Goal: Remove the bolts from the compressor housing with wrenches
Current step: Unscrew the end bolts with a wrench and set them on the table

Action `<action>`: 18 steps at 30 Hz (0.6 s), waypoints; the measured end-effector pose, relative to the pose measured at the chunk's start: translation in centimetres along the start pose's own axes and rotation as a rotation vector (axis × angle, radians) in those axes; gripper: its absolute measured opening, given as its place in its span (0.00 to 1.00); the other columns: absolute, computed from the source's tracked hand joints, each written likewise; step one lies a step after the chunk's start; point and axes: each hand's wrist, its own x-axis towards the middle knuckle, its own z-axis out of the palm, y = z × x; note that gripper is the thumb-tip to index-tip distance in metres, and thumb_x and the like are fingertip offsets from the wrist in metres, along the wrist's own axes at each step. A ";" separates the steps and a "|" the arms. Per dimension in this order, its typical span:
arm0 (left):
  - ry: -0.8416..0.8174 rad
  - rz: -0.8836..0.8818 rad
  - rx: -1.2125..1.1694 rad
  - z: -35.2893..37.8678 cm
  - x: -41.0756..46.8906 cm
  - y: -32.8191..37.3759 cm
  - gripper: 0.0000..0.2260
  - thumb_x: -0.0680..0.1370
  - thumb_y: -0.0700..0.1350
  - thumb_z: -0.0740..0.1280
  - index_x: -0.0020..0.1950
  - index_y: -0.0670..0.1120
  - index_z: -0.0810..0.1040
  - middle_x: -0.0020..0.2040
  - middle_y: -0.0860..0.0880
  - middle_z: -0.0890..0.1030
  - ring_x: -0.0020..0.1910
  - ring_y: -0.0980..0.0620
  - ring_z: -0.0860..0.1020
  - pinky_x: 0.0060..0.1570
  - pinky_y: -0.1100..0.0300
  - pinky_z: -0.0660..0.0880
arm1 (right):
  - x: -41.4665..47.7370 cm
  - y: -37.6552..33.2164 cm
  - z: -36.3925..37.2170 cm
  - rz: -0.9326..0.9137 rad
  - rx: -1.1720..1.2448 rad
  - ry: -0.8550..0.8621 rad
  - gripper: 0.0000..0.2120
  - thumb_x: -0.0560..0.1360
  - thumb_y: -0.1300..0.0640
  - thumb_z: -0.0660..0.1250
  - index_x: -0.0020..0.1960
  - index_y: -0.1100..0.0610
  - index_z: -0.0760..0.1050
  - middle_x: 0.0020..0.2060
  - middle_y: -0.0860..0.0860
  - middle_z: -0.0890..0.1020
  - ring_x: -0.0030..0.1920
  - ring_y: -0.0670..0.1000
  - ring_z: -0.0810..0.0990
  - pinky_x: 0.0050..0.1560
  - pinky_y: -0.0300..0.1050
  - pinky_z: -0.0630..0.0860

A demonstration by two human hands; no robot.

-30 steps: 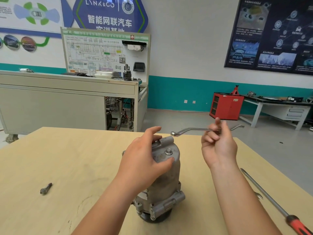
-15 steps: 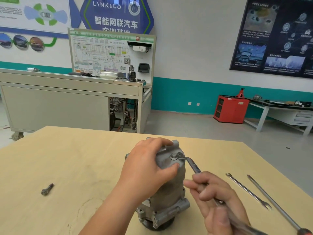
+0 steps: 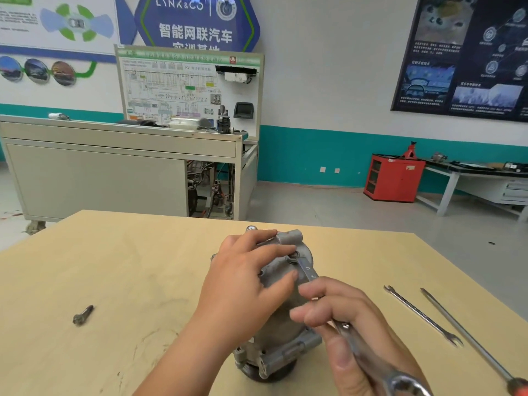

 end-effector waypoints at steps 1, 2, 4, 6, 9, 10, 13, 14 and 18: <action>0.003 -0.003 0.008 0.1 -0.1 -0.1 0.18 0.69 0.61 0.61 0.58 0.64 0.78 0.63 0.66 0.71 0.62 0.61 0.63 0.62 0.63 0.63 | -0.1 0.3 -0.3 0.010 0.014 -0.009 0.17 0.75 0.32 0.53 0.45 0.40 0.74 0.51 0.38 0.78 0.46 0.39 0.81 0.45 0.37 0.79; 0.012 -0.001 0.005 0.1 -0.1 -0.2 0.18 0.70 0.60 0.61 0.58 0.63 0.79 0.63 0.65 0.71 0.63 0.61 0.63 0.62 0.62 0.63 | -0.2 0.6 -0.4 0.035 0.068 -0.006 0.17 0.74 0.31 0.54 0.45 0.40 0.75 0.51 0.38 0.79 0.45 0.40 0.81 0.44 0.39 0.79; 0.030 -0.003 -0.021 0.0 -0.1 -0.2 0.13 0.73 0.58 0.65 0.57 0.62 0.80 0.61 0.66 0.71 0.63 0.62 0.63 0.61 0.64 0.62 | -0.1 1.7 -0.8 0.118 0.296 0.066 0.18 0.71 0.30 0.59 0.44 0.41 0.79 0.49 0.41 0.81 0.39 0.42 0.82 0.39 0.39 0.79; 0.043 -0.011 -0.041 0.0 -0.1 -0.1 0.09 0.75 0.53 0.69 0.55 0.61 0.80 0.59 0.68 0.70 0.62 0.62 0.63 0.59 0.64 0.62 | 0.7 3.3 -1.4 0.188 0.522 0.307 0.14 0.71 0.36 0.64 0.40 0.45 0.79 0.43 0.46 0.83 0.31 0.45 0.80 0.33 0.35 0.76; 0.047 -0.018 -0.054 0.0 -0.2 -0.1 0.08 0.74 0.51 0.70 0.52 0.62 0.79 0.57 0.71 0.68 0.61 0.62 0.63 0.59 0.63 0.62 | 4.8 7.0 -1.8 0.450 0.622 0.525 0.09 0.78 0.51 0.61 0.40 0.51 0.73 0.34 0.46 0.82 0.30 0.45 0.74 0.29 0.34 0.71; 0.043 -0.019 -0.063 -0.1 -0.2 -0.1 0.08 0.74 0.51 0.70 0.50 0.63 0.79 0.56 0.72 0.68 0.61 0.63 0.63 0.59 0.63 0.62 | 7.1 8.3 -1.7 0.585 0.543 0.505 0.10 0.79 0.55 0.60 0.40 0.52 0.73 0.32 0.46 0.81 0.31 0.45 0.73 0.29 0.35 0.70; 0.020 -0.012 -0.078 -0.2 -0.2 0.1 0.09 0.74 0.51 0.70 0.47 0.67 0.76 0.55 0.75 0.65 0.59 0.64 0.61 0.60 0.60 0.63 | 13.4 10.9 0.4 0.776 0.107 0.064 0.10 0.79 0.53 0.60 0.40 0.53 0.73 0.37 0.47 0.78 0.36 0.46 0.72 0.34 0.40 0.67; 0.013 -0.007 -0.077 -0.2 -0.2 0.1 0.10 0.74 0.51 0.69 0.46 0.68 0.75 0.55 0.76 0.64 0.59 0.64 0.61 0.61 0.59 0.63 | 14.7 11.2 1.3 0.767 -0.008 -0.115 0.10 0.79 0.51 0.60 0.41 0.53 0.73 0.37 0.47 0.78 0.36 0.46 0.72 0.36 0.40 0.67; 0.019 0.000 -0.084 -0.1 -0.1 -0.1 0.09 0.74 0.51 0.69 0.49 0.67 0.78 0.56 0.72 0.66 0.60 0.63 0.61 0.62 0.56 0.65 | 17.2 10.3 4.0 0.598 -0.274 -0.457 0.16 0.78 0.50 0.61 0.34 0.55 0.72 0.30 0.49 0.74 0.30 0.47 0.71 0.32 0.41 0.66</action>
